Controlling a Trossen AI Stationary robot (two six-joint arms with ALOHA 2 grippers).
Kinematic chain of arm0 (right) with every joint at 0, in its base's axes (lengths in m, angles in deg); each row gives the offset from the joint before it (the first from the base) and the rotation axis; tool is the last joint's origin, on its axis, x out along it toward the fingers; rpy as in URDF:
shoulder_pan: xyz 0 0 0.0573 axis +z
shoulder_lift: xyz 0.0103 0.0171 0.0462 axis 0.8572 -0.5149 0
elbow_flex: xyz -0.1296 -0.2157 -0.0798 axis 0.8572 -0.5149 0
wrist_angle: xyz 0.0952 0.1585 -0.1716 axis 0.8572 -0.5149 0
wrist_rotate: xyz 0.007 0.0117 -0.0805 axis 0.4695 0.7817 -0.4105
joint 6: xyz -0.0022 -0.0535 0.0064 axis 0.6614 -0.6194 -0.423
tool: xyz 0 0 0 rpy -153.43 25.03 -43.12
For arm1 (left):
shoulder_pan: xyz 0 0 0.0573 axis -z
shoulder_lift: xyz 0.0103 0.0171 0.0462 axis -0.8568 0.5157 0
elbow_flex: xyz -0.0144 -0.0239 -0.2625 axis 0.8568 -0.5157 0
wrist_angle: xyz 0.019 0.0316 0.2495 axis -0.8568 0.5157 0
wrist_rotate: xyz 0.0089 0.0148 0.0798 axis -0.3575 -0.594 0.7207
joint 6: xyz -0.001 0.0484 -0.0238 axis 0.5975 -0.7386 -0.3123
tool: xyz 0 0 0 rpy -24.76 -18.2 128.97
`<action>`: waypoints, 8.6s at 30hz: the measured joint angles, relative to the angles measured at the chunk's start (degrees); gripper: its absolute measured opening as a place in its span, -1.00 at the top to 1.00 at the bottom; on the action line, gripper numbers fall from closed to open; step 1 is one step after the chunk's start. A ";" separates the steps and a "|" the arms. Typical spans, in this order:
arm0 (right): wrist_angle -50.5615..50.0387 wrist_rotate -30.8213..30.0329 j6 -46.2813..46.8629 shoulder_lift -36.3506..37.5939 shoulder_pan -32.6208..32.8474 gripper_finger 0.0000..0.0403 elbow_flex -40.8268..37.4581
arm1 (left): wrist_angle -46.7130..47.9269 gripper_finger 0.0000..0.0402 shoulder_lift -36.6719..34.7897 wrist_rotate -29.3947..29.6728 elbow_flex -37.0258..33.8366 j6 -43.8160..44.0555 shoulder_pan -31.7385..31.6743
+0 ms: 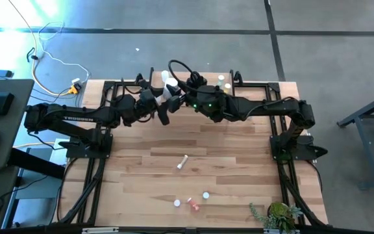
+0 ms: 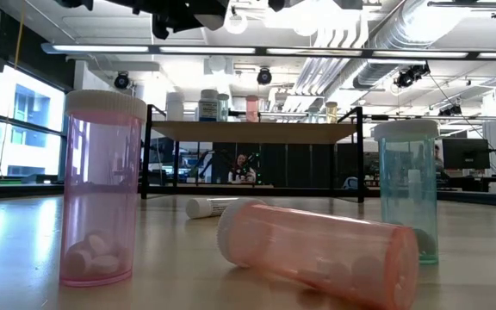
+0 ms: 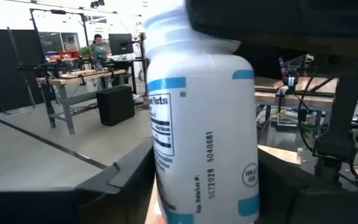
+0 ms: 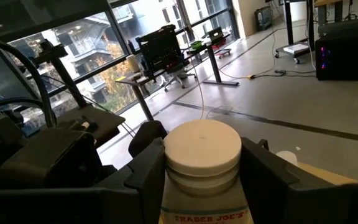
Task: Pick and place medicine bottles onto shelf by color
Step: Put the large white pill bottle on the shelf, then put the blue pill bottle on the shelf
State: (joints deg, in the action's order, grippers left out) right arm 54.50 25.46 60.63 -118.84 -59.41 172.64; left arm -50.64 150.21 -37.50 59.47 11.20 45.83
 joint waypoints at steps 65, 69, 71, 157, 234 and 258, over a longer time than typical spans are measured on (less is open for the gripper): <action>-18.87 46.13 -29.07 5.35 -10.80 0.02 0.17 | 5.90 0.22 -0.07 -7.77 0.00 -5.96 1.57; -18.84 46.08 -29.07 5.37 -10.82 0.17 0.17 | 5.92 0.22 -0.07 -7.71 0.00 -5.81 1.55; -18.84 46.00 -28.96 5.38 -10.81 0.22 0.17 | 5.92 0.22 -0.07 -7.59 0.00 -5.81 1.55; -25.44 45.12 -28.46 -1.78 -35.60 0.21 0.11 | 5.92 -0.26 -3.54 -0.42 0.02 -7.97 -2.67; -53.22 43.36 -7.68 9.83 -12.72 -0.12 0.07 | 25.15 -0.26 -7.24 5.21 -0.04 12.54 20.27; -66.18 22.01 15.76 7.82 21.07 -0.12 -5.37 | 33.25 -0.26 -11.26 4.95 0.00 14.61 20.79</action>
State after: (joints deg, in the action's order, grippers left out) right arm -11.67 47.47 76.40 -111.02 -38.34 167.27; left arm -17.39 138.95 -32.55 59.47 25.81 66.62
